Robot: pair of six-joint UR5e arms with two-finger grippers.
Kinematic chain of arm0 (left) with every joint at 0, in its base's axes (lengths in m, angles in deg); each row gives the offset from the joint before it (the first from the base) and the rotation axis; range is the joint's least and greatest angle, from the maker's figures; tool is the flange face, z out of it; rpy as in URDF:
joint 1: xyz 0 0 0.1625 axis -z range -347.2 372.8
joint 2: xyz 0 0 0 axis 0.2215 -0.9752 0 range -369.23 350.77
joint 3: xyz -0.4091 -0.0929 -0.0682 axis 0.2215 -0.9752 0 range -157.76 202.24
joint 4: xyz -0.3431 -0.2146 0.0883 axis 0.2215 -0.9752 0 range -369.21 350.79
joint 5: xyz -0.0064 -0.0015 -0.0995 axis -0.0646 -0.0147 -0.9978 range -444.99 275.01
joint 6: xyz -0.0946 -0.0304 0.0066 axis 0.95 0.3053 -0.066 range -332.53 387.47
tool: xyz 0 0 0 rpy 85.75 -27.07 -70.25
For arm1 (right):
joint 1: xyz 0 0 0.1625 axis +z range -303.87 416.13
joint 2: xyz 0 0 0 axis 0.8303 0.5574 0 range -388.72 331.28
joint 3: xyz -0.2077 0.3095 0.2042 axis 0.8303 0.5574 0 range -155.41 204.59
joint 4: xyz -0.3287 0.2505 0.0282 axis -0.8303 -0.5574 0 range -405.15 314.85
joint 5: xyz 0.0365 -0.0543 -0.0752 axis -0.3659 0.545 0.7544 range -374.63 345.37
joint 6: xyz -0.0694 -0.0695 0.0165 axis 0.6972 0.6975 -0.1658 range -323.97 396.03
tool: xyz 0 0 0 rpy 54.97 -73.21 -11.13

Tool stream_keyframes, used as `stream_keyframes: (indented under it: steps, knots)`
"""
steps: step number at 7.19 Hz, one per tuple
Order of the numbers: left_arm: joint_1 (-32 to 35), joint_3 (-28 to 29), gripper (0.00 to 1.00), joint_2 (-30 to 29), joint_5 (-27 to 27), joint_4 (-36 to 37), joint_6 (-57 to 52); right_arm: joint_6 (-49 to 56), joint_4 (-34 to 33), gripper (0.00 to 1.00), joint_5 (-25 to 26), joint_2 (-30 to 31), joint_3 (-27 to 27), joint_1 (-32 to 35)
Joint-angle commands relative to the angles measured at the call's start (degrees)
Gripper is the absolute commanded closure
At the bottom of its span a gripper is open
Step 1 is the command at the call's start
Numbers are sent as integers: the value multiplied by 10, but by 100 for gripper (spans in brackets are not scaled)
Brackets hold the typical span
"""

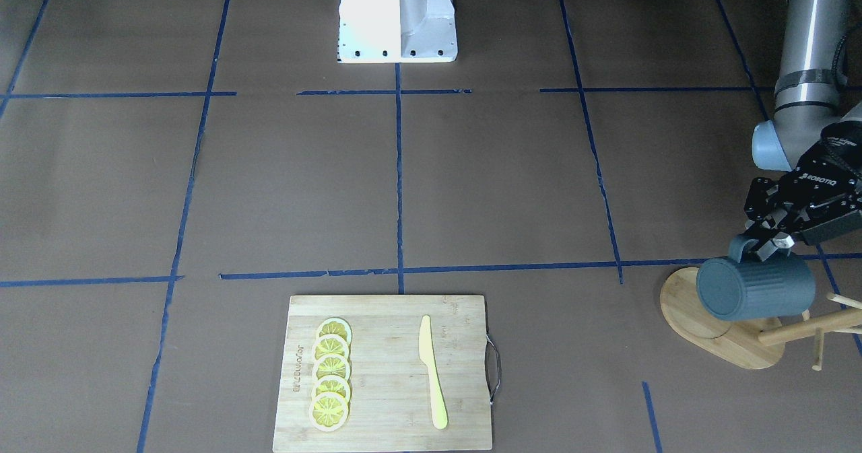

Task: Hang cup on storage rack
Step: 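Position the mug handle over a rack peg with the left gripper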

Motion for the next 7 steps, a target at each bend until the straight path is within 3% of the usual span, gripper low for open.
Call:
stream_keyframes:
  steps: [1,4,7]
  knots:
    - [7,19,96,9,0,-51,19,0,0,0,1,-1,0,0]
    - [22,52,96,11,0,-105,19,0,0,0,1,-1,-1,0]
    - [32,68,96,11,0,-108,19,1,0,0,1,-1,-1,0]
